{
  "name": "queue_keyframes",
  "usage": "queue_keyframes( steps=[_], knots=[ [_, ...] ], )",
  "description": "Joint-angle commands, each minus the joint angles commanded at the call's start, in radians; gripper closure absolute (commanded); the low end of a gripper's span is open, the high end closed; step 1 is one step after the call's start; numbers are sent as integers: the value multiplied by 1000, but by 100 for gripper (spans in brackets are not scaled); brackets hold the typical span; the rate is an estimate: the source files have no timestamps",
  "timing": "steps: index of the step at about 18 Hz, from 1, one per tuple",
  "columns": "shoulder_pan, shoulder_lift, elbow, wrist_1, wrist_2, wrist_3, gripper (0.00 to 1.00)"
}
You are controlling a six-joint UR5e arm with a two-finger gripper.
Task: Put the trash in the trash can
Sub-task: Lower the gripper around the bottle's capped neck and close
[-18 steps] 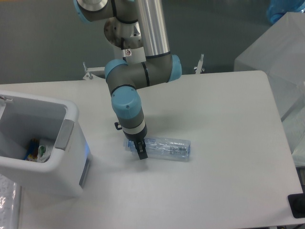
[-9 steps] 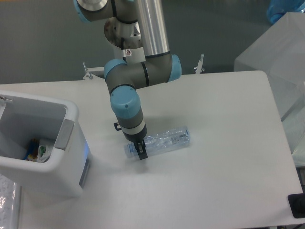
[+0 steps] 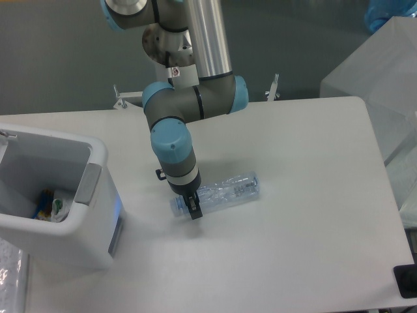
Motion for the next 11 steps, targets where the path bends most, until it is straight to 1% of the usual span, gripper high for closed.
queue_keyframes(
  steps=[6, 8, 11],
  knots=[
    [-2, -5, 2, 0, 0, -2, 22],
    [-2, -5, 2, 0, 0, -5, 33],
    [-2, -2, 3, -2, 0, -8, 39]
  ],
)
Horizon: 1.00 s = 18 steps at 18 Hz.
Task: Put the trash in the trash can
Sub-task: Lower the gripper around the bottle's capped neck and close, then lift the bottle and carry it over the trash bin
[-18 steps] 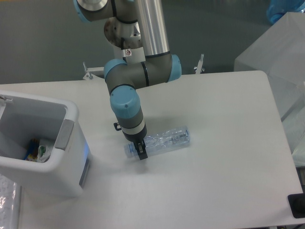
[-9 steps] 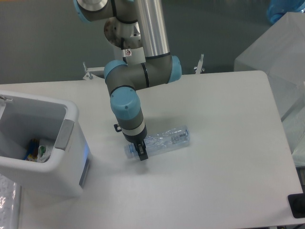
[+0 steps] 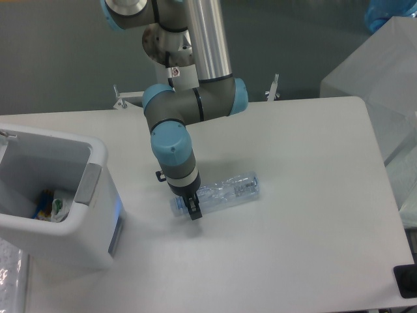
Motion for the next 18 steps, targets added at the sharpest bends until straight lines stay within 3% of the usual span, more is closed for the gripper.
queue_keyframes(
  steps=[9, 13, 18],
  knots=[
    [5, 8, 31, 0, -11, -6, 40],
    [18, 11, 135, 0, -38, -135, 40],
    [52, 24, 277, 3, -168, -342, 40]
  ],
)
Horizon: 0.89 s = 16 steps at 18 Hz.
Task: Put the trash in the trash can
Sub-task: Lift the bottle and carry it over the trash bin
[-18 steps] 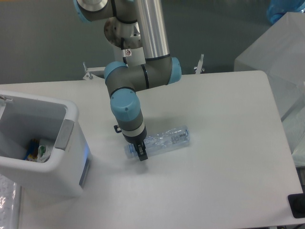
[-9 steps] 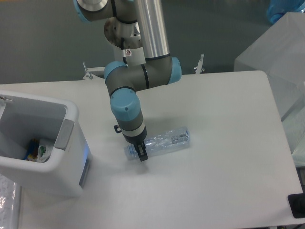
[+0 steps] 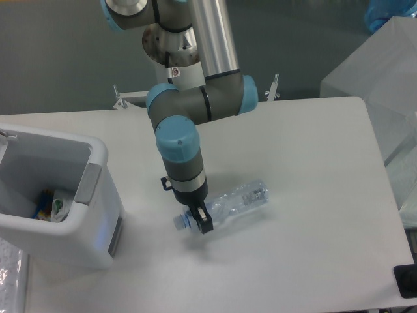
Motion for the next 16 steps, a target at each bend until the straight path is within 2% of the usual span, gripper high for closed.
queue_keyframes(
  steps=[2, 5, 8, 13, 16],
  knots=[
    [12, 9, 68, 0, -55, -95, 40],
    [29, 12, 135, 17, -130, -268, 40],
    [32, 41, 174, 66, -183, -422, 40],
    [26, 129, 198, 69, -244, -606, 40],
    [9, 144, 252, 69, -279, -751, 40]
  ],
)
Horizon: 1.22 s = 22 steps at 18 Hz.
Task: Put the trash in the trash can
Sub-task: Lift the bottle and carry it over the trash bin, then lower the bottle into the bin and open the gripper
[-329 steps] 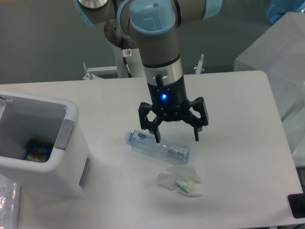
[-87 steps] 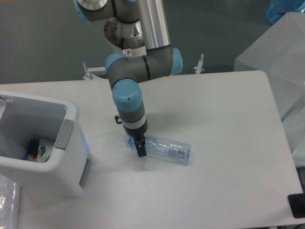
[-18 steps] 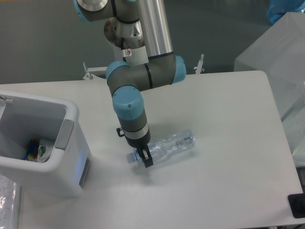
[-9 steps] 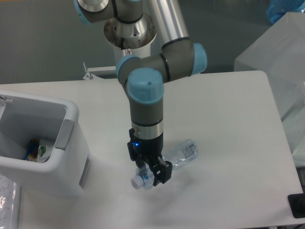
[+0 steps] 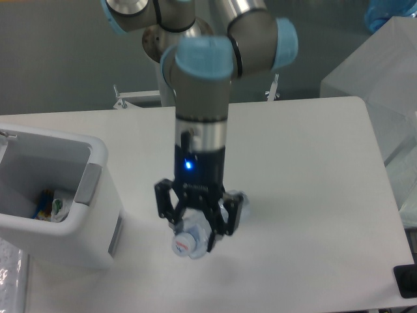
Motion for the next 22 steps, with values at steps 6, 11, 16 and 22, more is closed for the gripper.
queue_keyframes(
  steps=[6, 11, 16, 22],
  knots=[
    [-104, 63, 22, 0, -22, -148, 40],
    [-158, 91, 31, 0, -22, -224, 40],
    [-235, 104, 25, 0, -19, -249, 40],
    [-307, 85, -21, 0, -20, -252, 40]
  ],
)
